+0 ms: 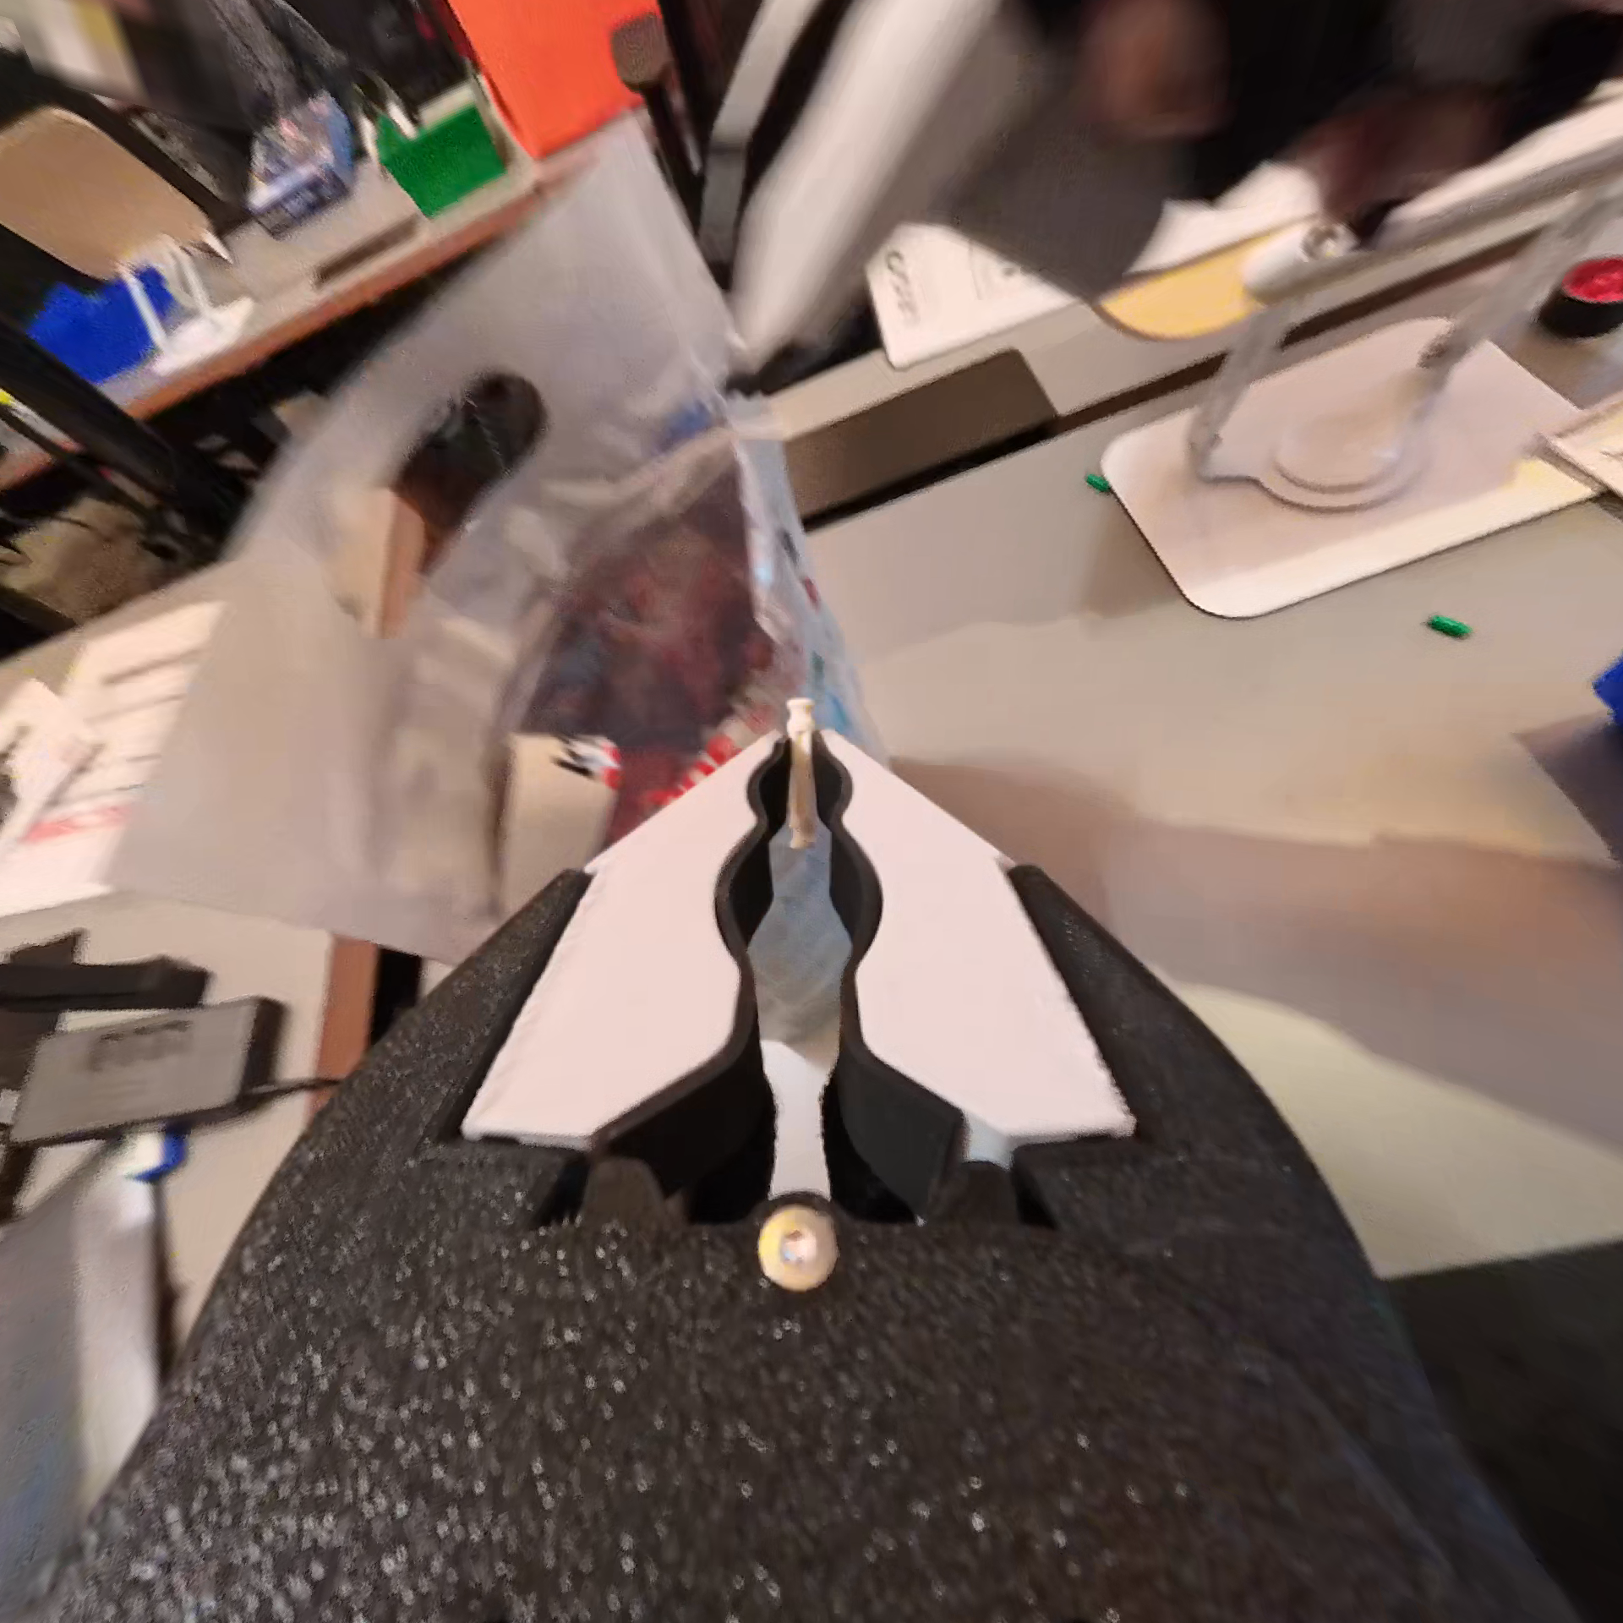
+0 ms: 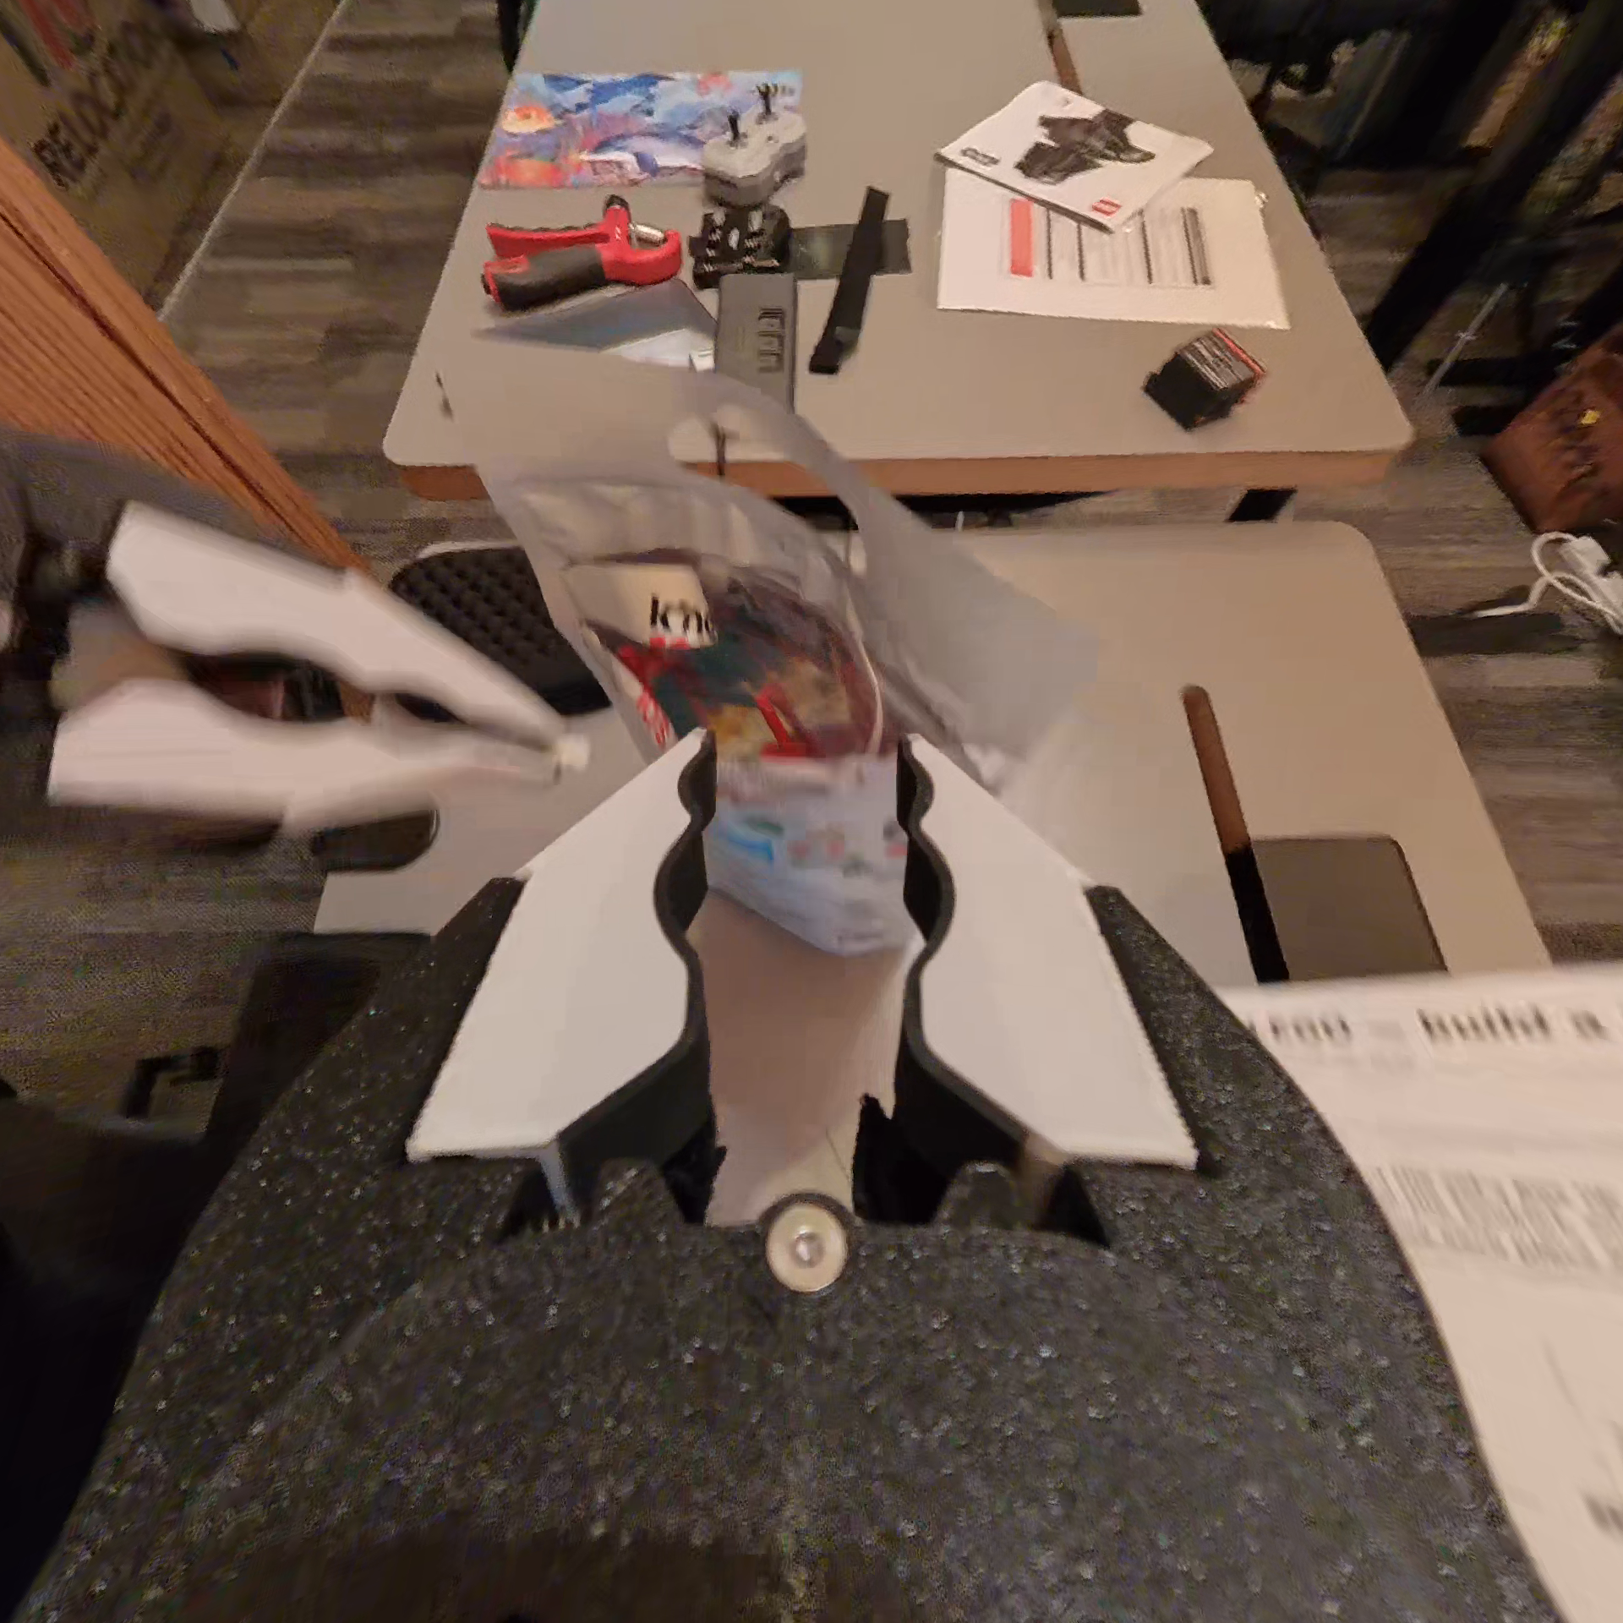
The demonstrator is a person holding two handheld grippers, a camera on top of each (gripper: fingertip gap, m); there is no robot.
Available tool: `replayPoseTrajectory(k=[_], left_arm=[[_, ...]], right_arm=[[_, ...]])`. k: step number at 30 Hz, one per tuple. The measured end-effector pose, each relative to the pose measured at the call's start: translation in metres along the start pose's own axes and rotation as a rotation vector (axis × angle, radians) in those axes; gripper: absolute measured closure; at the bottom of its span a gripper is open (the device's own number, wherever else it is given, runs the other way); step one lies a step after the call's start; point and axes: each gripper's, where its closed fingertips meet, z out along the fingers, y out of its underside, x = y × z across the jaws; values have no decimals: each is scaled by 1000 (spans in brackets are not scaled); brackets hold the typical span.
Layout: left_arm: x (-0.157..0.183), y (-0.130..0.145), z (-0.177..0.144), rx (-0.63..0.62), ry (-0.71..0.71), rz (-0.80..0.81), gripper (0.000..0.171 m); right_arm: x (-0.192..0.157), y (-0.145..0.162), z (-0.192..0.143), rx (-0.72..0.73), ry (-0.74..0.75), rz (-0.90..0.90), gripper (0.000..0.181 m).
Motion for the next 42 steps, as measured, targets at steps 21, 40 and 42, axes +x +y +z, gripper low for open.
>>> replayPoseTrajectory(k=[21,40,42], left_arm=[[-11,-15,11,-26,45,185,138],[76,88,-23,-136,330,79,140],[75,95,-26,-141,341,75,140]], right_arm=[[24,371,-92,-858,57,341,154],[28,388,-80,-874,144,370,176],[27,386,-80,-874,137,360,160]])
